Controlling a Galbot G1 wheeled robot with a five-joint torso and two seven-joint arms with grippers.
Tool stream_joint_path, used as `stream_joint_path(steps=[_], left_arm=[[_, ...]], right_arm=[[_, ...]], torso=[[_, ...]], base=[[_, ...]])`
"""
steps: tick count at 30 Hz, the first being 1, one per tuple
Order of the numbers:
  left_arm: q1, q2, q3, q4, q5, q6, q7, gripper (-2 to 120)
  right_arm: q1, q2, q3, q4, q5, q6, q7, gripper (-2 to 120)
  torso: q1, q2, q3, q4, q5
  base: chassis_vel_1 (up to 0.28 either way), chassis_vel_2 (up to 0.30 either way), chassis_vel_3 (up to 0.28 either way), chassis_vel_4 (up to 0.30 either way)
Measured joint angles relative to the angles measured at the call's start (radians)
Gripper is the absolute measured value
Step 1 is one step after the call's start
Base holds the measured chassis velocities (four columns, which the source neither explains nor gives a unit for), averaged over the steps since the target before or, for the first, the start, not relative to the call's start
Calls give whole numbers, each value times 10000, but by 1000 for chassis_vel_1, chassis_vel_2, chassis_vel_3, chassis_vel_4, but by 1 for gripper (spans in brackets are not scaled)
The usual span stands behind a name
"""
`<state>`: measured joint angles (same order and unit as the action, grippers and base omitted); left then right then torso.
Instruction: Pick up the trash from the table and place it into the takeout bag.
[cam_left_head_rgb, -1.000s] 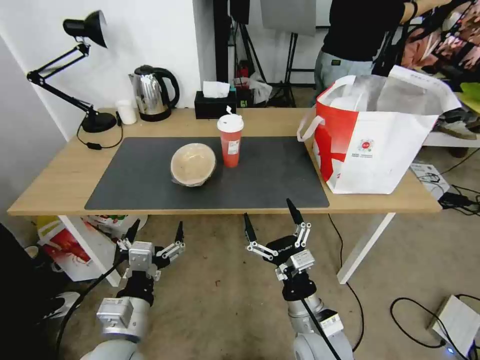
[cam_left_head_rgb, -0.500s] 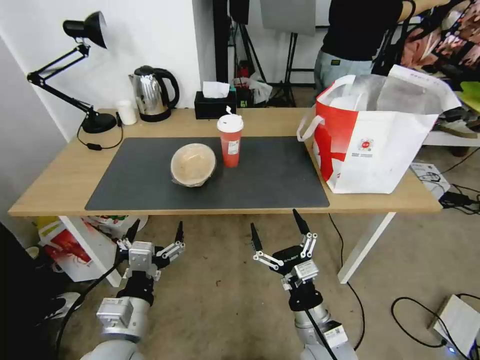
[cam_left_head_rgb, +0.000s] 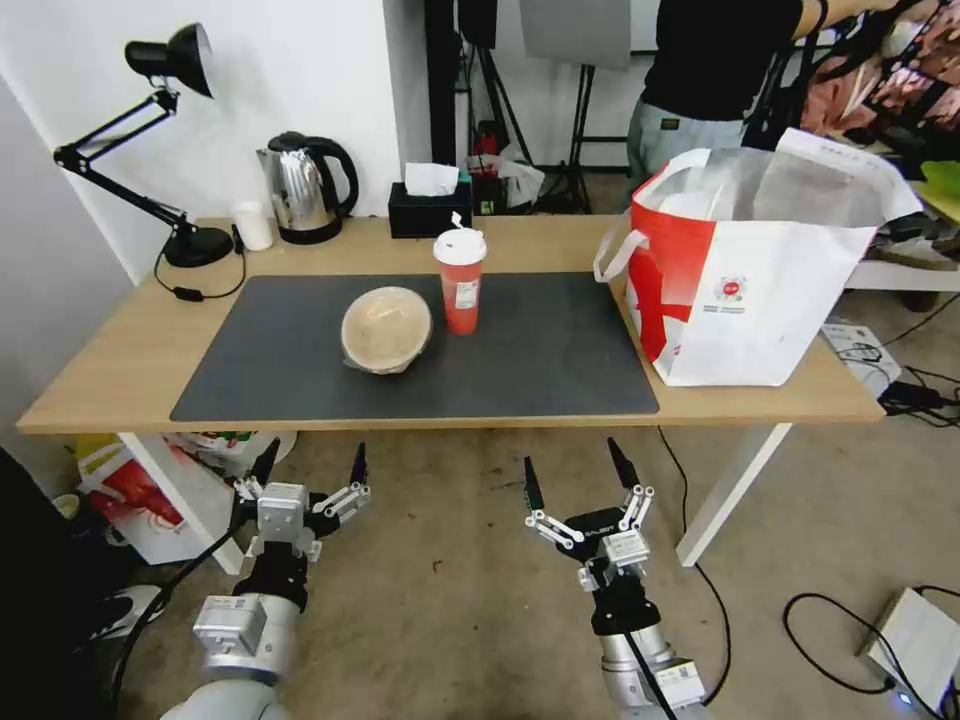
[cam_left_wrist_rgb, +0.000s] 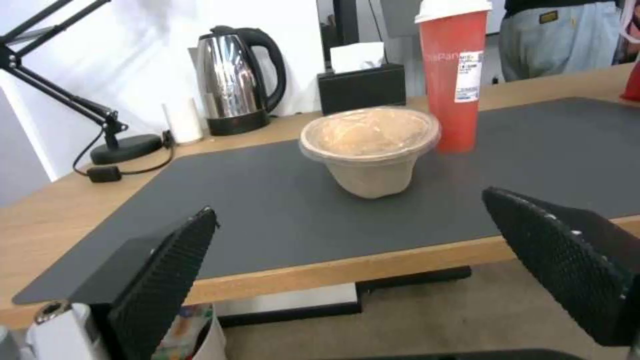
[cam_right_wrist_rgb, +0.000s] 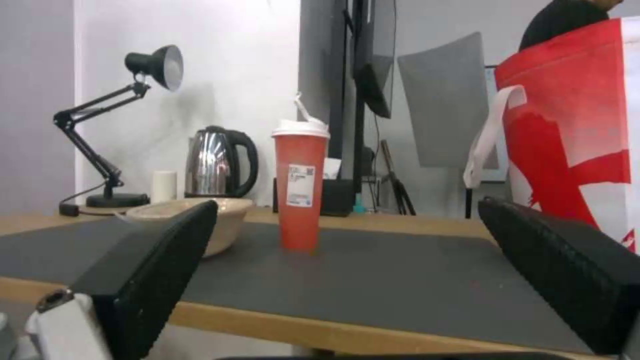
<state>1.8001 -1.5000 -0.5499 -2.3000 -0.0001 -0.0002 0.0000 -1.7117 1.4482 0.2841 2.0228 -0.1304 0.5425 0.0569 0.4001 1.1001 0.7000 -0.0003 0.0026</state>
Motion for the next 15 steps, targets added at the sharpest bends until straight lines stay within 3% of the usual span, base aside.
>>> stream_joint_path(steps=[4, 15], left_arm=[[0, 0, 0, 0, 0, 0, 0, 100], [0, 0, 0, 0, 0, 0, 0, 100]], right_arm=[[18, 31, -13, -20, 4, -45, 0, 100], [87, -21, -29, -102, 77, -88, -27, 100]], torso=[[0, 0, 0, 1, -25], [0, 0, 0, 4, -21]], base=[[0, 0, 0, 0], [0, 0, 0, 0]])
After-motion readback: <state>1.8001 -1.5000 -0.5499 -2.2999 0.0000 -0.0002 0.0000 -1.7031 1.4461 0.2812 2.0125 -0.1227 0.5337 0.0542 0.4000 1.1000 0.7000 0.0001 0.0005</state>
